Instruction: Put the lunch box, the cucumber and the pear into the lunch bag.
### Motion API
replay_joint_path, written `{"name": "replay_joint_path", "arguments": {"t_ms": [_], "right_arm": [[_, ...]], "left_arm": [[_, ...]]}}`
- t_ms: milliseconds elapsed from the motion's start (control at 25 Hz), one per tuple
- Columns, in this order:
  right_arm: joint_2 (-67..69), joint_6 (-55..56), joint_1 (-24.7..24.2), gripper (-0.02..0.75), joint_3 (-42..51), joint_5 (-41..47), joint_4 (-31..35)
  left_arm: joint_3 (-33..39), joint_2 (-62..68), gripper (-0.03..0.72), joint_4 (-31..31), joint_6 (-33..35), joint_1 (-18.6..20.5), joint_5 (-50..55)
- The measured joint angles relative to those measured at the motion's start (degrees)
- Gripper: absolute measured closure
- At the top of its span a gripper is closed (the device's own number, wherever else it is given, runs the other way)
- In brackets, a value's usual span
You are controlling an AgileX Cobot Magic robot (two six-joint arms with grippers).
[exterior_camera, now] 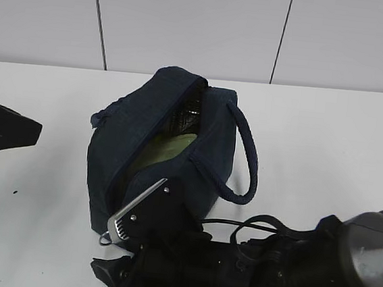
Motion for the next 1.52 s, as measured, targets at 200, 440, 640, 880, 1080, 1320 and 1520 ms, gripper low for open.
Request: {"name": "replay_joint_path", "arguments": {"t_ms": [200,440,640,880,1080,1320,1520], "right_arm": [[1.9,0.0,0.0,0.309,-2.3,0.0,2.1],[2.4,0.0,0.0,0.32,-3.1,0.0,3.7],[3.2,0.8,0.0,0.323,-3.2,-0.1,2.2],[3.3,1.1,0.0,0.324,-3.2,-0.1,2.3],[3.3,1.2,0.1,0.388,-3.2,-0.1,5.2],[3.3,1.3,0.1,0.521,-3.2,-0.1,6.4],[3.3,1.3,0.1,0.54,-3.2,-0.1,8.1]], "left_arm": [[0.0,0.0,0.446,0.0,0.0,0.0,0.0],[0.0,0.0,0.449,0.0,0.0,0.0,0.0],[0.0,0.0,0.45,0.0,0.0,0.0,0.0],[0.0,0.0,0.45,-0.2,0.0,0.0,0.0],[0.0,0.0,0.45,-0.2,0.0,0.0,0.0],[0.0,0.0,0.45,-0.3,0.0,0.0,0.0],[0.0,0.0,0.45,-0.3,0.0,0.0,0.0]]}}
